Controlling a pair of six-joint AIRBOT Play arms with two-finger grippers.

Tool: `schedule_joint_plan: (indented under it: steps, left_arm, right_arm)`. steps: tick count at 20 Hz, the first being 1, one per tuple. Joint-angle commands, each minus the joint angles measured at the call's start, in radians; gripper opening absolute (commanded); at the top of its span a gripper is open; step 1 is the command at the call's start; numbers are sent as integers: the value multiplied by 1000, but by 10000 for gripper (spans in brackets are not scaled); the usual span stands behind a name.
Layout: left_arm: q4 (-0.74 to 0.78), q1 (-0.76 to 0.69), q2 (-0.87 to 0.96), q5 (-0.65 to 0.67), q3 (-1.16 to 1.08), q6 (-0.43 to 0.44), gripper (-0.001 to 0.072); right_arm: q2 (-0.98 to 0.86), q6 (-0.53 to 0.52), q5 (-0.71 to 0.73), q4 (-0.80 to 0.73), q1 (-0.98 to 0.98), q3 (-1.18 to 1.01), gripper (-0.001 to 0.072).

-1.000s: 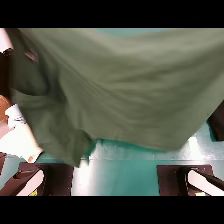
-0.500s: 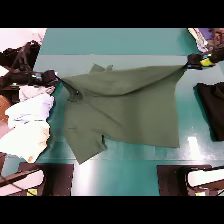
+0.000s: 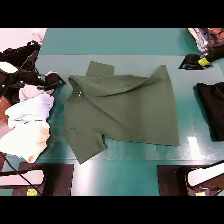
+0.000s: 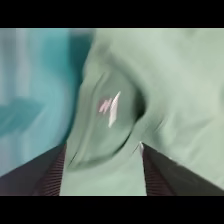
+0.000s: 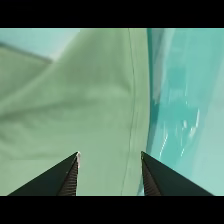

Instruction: Fold the shirts.

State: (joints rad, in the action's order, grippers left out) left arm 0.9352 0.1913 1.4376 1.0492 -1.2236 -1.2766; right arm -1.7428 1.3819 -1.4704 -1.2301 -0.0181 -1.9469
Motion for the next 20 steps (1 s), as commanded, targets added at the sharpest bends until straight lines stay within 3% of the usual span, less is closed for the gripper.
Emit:
schedule_joint_plan:
  steps: [1, 8, 17, 18, 20]
  left_arm:
    - [255, 15, -77, 155, 63, -97, 552]
    - [211, 14, -369, 171, 533, -103, 551]
    - [37, 14, -393, 29, 737, -49, 550]
    - [11, 14, -394, 18, 736, -43, 505]
    - [-19, 14, -394, -13, 735, -13, 81]
  right_arm:
    - [117, 3, -52, 1, -43, 137, 443]
    - [414, -40, -7, 8, -71, 555, 443]
    - [606, -40, 57, 6, -74, 811, 443]
    - [619, -40, 55, 7, -84, 832, 443]
    - [651, -40, 53, 6, -121, 894, 443]
